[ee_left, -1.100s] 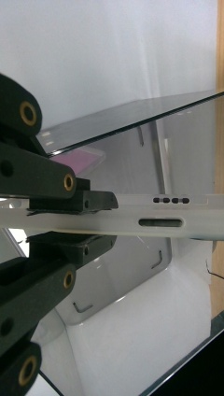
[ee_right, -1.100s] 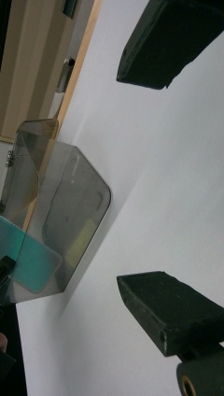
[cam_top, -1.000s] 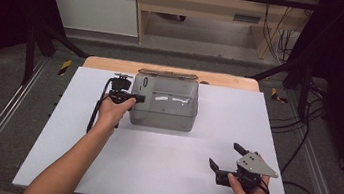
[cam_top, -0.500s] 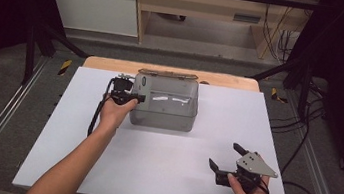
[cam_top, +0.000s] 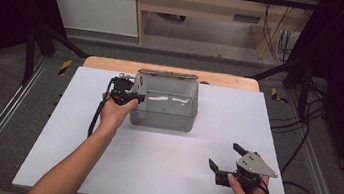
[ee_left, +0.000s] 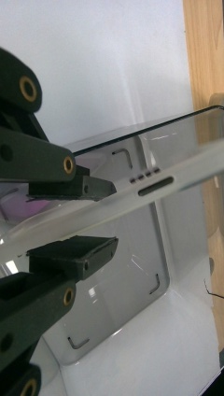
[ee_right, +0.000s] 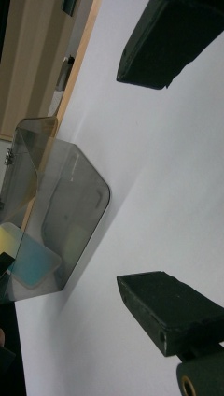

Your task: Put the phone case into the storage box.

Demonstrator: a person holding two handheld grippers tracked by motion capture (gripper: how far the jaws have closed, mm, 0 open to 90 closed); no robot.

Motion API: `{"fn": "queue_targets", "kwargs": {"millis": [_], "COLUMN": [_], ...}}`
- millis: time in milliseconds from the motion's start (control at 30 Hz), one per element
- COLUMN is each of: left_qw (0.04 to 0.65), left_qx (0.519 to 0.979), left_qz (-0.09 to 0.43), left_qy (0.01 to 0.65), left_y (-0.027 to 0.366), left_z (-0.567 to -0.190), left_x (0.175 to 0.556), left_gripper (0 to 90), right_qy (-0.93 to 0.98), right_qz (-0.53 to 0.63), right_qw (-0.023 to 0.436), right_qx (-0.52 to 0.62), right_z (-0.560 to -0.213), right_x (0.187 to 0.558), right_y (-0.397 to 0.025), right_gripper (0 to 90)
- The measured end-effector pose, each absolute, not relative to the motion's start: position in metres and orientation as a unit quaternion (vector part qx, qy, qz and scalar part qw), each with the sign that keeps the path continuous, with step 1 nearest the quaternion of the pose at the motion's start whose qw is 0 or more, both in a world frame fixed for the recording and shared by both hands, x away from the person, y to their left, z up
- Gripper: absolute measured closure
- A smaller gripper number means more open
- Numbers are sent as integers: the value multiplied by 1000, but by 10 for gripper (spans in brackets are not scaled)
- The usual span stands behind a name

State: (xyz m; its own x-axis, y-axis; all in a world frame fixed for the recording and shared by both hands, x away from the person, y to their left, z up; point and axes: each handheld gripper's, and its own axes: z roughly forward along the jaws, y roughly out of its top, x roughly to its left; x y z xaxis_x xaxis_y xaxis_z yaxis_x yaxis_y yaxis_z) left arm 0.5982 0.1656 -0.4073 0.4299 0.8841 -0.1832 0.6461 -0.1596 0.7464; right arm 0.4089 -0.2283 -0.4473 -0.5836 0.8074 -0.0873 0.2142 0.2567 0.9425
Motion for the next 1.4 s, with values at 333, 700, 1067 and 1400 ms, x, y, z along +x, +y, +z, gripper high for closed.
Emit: {"fn": "queue_targets", "kwargs": {"millis": [333,700,1067,1400], "left_qw": [396,398,447,453], "left_qx": [747,746,725,727], "left_qz": [166,183,207,221], "left_qy": [508,501,482,466], "left_y": [161,159,170,172], "left_z": [-408,-408,-393,-389], "left_x": [597,597,591,588], "left_gripper": [647,636,535,490], "right_qy": [736,736,737,737], "right_qz": [501,502,501,501], "right_qw": [295,294,294,294], "right_qx": [346,347,345,345], "right_z": [-447,-447,-448,-447], "right_x": [409,409,409,409], "right_y": [-228,-229,-228,-228], "right_gripper": [48,49,49,49]}}
